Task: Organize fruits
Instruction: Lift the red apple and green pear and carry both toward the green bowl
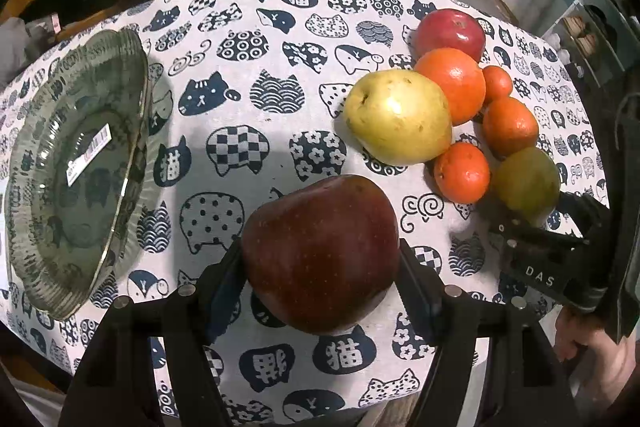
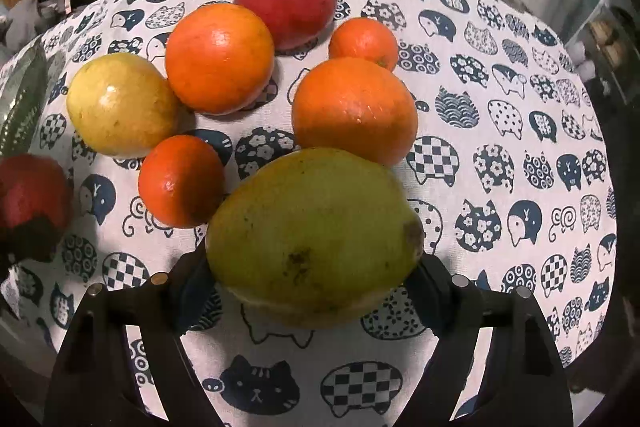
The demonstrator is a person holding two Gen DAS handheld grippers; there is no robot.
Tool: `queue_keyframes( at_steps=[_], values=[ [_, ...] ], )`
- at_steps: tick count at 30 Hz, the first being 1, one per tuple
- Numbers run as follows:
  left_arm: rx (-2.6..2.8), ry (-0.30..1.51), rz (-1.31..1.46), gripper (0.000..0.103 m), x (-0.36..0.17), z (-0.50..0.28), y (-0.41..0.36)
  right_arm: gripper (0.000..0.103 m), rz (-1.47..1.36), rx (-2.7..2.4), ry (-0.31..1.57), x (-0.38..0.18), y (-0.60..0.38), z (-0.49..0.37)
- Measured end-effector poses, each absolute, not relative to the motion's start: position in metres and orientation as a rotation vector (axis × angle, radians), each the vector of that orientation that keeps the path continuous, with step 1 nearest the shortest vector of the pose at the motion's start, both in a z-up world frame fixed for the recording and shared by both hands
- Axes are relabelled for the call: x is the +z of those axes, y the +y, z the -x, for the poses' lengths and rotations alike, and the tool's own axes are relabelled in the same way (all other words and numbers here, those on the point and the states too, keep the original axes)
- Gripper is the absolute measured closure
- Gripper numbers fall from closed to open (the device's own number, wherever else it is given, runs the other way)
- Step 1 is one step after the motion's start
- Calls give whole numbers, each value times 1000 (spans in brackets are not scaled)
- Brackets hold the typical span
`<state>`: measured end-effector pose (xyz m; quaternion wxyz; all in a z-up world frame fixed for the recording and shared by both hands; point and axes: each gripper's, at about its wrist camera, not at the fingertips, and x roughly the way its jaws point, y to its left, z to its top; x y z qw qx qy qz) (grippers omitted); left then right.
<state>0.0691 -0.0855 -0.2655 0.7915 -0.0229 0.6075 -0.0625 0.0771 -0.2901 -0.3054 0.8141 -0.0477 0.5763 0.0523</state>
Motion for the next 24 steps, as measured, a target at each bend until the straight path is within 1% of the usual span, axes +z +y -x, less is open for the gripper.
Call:
queue_keyframes(
  at_steps=[5, 11, 18, 24],
  values=[
    [-134, 1294, 44, 31, -261, -69, -85, 21, 92, 119, 1200, -302, -287, -64],
    [-138, 1269, 27, 31, -253, -67, -85, 21, 92, 122, 1152, -285, -289, -54],
    [-135, 1210, 25, 31, -232, -63, -81, 21, 56, 106, 1074, -247, -304, -57],
    [-130, 1134, 18, 31, -204, -58, -72, 21, 51, 88, 1015, -217, -304, -55]
  ],
)
